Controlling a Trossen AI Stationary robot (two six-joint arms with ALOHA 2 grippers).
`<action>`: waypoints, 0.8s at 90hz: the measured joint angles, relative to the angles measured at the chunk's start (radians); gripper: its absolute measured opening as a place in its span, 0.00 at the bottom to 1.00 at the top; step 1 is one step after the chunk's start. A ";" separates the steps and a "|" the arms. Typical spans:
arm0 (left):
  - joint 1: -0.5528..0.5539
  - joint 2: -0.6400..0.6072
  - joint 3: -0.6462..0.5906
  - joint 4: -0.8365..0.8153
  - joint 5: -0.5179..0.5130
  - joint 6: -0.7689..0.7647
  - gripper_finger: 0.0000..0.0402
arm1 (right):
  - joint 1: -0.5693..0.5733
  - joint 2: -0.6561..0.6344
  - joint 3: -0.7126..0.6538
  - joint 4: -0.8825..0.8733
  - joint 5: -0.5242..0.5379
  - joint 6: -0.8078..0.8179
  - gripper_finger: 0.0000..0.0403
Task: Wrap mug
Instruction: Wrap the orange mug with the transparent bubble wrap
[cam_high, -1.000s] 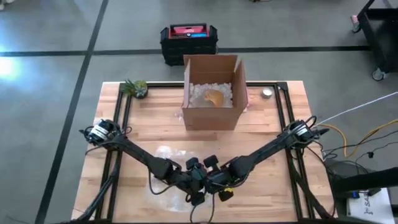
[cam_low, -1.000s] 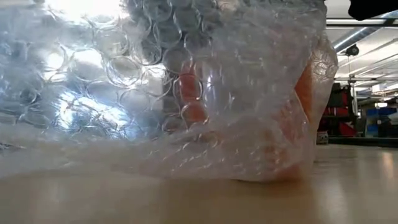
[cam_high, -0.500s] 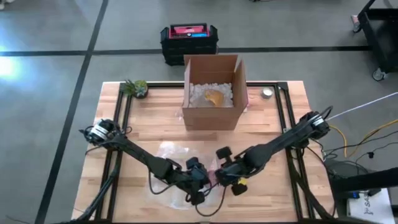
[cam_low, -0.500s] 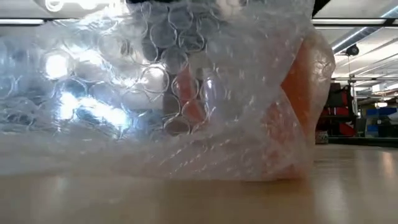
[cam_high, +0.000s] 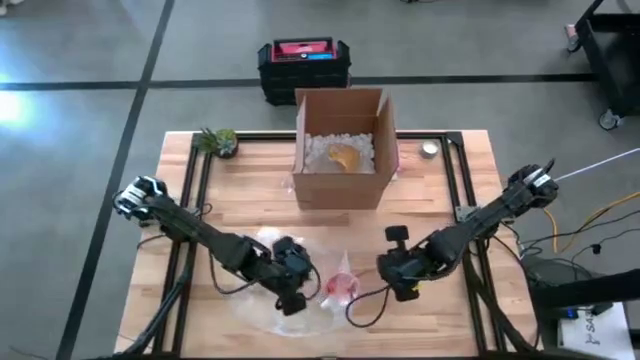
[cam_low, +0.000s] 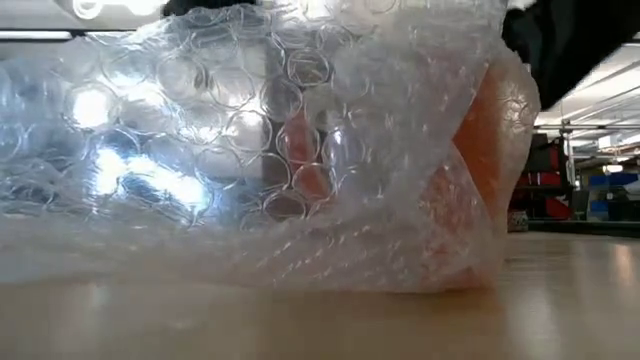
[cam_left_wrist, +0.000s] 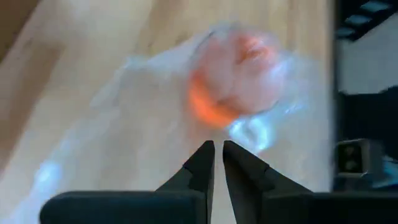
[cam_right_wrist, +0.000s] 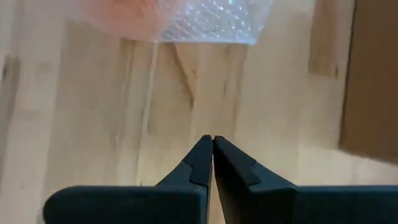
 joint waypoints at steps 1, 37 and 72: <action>0.001 -0.002 -0.001 -0.025 0.000 -0.024 0.09 | 0.003 -0.004 -0.012 0.010 0.001 0.009 0.00; -0.068 -0.138 -0.342 -0.237 0.123 -0.642 0.54 | 0.052 0.015 -0.280 0.478 0.017 0.054 0.00; -0.114 -0.168 -0.680 0.273 0.146 -0.754 0.53 | 0.052 0.028 -0.284 0.534 0.109 -0.011 0.00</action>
